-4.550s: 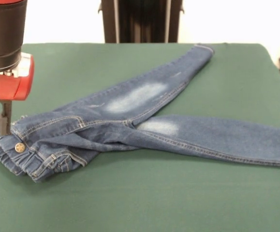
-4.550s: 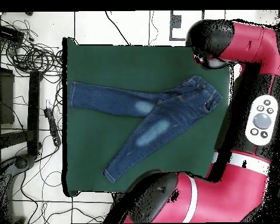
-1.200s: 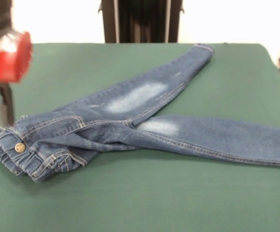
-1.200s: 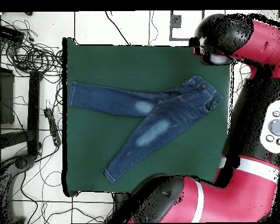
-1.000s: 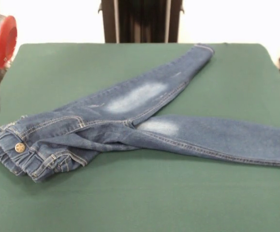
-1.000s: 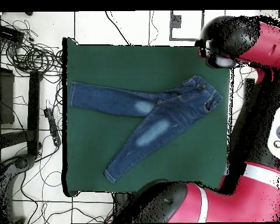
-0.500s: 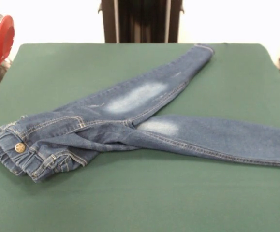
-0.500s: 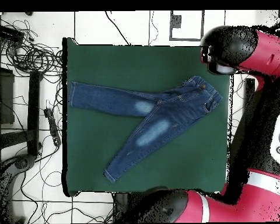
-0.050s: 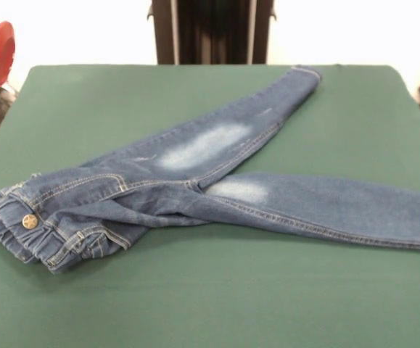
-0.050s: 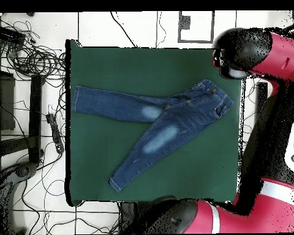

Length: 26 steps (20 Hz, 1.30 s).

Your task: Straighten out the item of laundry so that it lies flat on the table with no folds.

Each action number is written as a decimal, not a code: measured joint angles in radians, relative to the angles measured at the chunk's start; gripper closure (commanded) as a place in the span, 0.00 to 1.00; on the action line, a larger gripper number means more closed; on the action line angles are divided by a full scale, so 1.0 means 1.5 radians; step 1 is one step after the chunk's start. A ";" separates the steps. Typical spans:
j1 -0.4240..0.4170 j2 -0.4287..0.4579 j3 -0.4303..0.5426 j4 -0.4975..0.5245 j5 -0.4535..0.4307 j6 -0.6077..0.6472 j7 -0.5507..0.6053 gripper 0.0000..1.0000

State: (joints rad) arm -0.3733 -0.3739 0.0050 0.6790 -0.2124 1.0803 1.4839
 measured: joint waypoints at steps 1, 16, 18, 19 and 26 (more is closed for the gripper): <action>0.000 0.000 0.000 0.001 0.000 0.000 0.000 0.00; 0.000 0.000 0.000 0.015 0.000 0.000 0.000 0.00; 0.000 0.000 0.000 0.016 0.000 0.000 0.000 0.00; 0.000 0.000 0.000 0.016 0.000 0.000 0.000 0.00; 0.000 0.000 0.000 0.016 0.000 0.000 0.000 0.00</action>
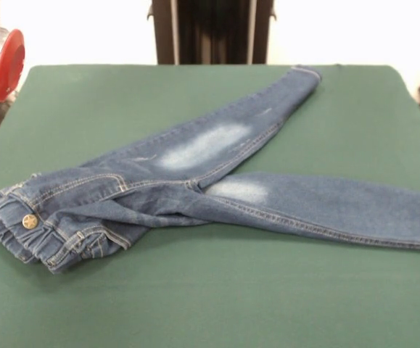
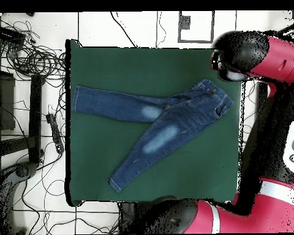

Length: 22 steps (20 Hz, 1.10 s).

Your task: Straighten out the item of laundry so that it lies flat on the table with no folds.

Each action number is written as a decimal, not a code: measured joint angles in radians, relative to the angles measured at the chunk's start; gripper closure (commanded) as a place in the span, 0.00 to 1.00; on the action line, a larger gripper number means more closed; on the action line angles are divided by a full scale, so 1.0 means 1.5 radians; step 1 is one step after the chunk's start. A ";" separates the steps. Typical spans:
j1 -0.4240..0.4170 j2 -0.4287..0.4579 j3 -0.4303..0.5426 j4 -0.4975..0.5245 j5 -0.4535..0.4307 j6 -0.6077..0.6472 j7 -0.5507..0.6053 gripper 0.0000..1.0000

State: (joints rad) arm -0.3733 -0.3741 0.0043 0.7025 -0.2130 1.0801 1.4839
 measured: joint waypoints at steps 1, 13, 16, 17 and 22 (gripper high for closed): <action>0.000 0.000 0.000 0.000 0.000 0.000 0.000 0.00; 0.003 0.003 0.000 0.000 0.000 -0.025 0.000 0.00; 0.007 0.004 0.000 0.000 0.000 -0.032 0.000 0.00; 0.010 0.005 0.000 0.000 0.000 -0.033 0.000 0.00; 0.016 0.007 0.000 0.000 0.000 -0.036 0.000 0.00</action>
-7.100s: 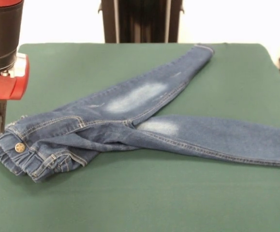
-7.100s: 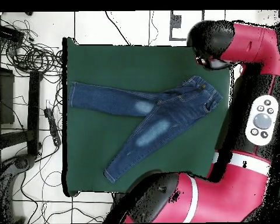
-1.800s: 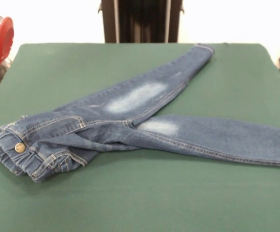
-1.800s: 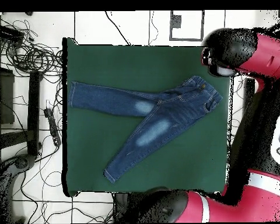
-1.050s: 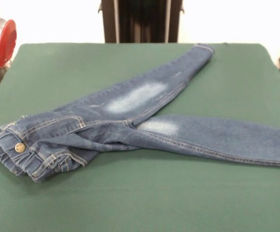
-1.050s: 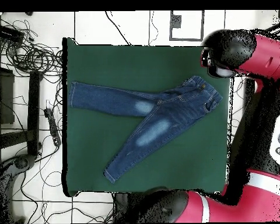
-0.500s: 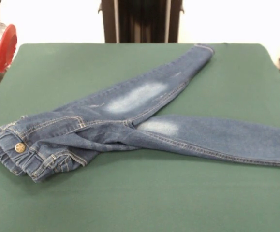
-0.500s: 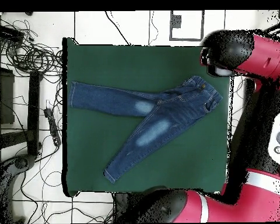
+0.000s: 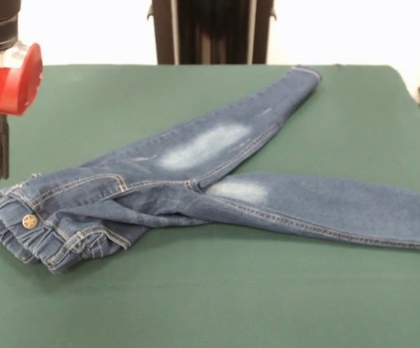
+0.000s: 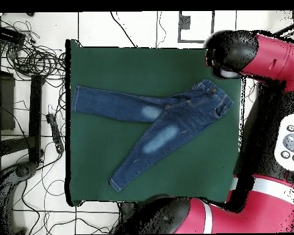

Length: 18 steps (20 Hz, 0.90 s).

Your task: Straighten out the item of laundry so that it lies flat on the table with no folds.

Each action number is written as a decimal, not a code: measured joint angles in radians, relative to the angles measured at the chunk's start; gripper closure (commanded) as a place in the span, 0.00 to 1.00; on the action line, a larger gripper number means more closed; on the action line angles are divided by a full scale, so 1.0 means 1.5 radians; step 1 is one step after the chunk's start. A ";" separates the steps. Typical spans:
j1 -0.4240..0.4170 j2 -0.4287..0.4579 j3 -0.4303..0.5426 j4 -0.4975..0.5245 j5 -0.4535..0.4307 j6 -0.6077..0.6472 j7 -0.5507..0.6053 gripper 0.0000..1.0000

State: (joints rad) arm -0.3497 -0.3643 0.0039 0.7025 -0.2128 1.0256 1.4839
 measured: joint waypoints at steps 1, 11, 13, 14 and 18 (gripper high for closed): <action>0.001 0.001 0.000 0.000 0.000 0.000 0.000 0.00; 0.006 0.025 0.000 0.000 0.001 -0.001 0.000 0.00; 0.006 0.029 0.000 0.000 0.001 -0.002 0.000 0.00; 0.007 0.030 0.000 0.000 0.000 -0.003 0.000 0.00; 0.012 0.032 0.000 0.000 0.001 -0.012 0.000 0.00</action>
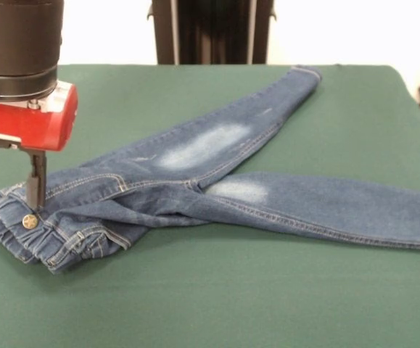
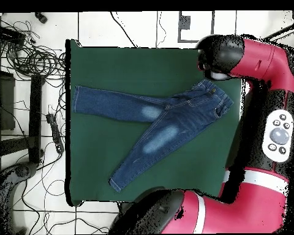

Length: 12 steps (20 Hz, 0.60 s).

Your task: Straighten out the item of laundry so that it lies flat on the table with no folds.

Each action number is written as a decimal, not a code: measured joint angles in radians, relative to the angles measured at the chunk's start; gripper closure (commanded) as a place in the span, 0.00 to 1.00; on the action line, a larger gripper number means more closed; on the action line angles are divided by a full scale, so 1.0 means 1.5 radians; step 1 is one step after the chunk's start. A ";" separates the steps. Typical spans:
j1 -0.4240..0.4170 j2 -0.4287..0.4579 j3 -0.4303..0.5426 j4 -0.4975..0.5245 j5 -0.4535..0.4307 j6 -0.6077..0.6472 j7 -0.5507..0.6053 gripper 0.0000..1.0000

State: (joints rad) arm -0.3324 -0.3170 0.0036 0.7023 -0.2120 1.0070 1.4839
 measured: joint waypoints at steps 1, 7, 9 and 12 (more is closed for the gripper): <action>0.002 0.000 0.000 0.000 0.000 -0.002 0.000 0.00; 0.011 0.000 0.000 0.000 0.001 -0.006 0.000 0.00; 0.016 0.002 0.000 0.000 0.001 -0.006 0.000 0.00; 0.021 0.007 -0.002 0.000 0.002 -0.006 0.000 0.00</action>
State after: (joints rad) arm -0.3006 -0.3065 0.0003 0.7020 -0.2090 0.9986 1.4839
